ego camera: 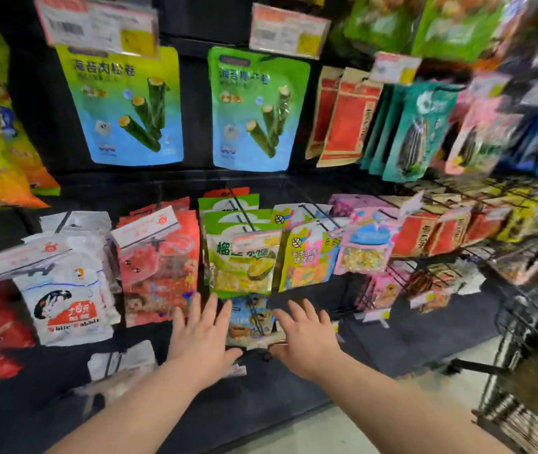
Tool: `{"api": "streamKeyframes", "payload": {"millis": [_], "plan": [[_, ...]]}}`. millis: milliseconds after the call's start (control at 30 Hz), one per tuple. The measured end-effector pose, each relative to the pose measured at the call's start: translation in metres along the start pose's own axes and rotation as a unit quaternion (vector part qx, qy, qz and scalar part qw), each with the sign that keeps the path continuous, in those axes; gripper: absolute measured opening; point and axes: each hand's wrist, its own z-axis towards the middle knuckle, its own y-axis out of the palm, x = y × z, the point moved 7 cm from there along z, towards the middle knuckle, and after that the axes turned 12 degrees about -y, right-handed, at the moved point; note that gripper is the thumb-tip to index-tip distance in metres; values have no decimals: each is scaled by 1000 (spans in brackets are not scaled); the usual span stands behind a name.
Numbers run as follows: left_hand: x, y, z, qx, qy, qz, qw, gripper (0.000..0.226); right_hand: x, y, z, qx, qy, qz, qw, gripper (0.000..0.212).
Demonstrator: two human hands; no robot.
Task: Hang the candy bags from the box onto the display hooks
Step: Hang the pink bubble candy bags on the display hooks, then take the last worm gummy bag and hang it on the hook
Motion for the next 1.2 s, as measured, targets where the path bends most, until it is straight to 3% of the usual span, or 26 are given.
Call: {"api": "streamKeyframes", "payload": {"millis": [167,600,1200], "plan": [[87,0,-17,-21,34,3,999,85,70,11,-59,16,35,32,999,68],[456,-10,-110,-36,252,29,966,84,347,47,-313,30,272,90,958,72],[747,8,-140,-43,491,100,864,85,542,102,-484,23,517,132,845,70]]}}
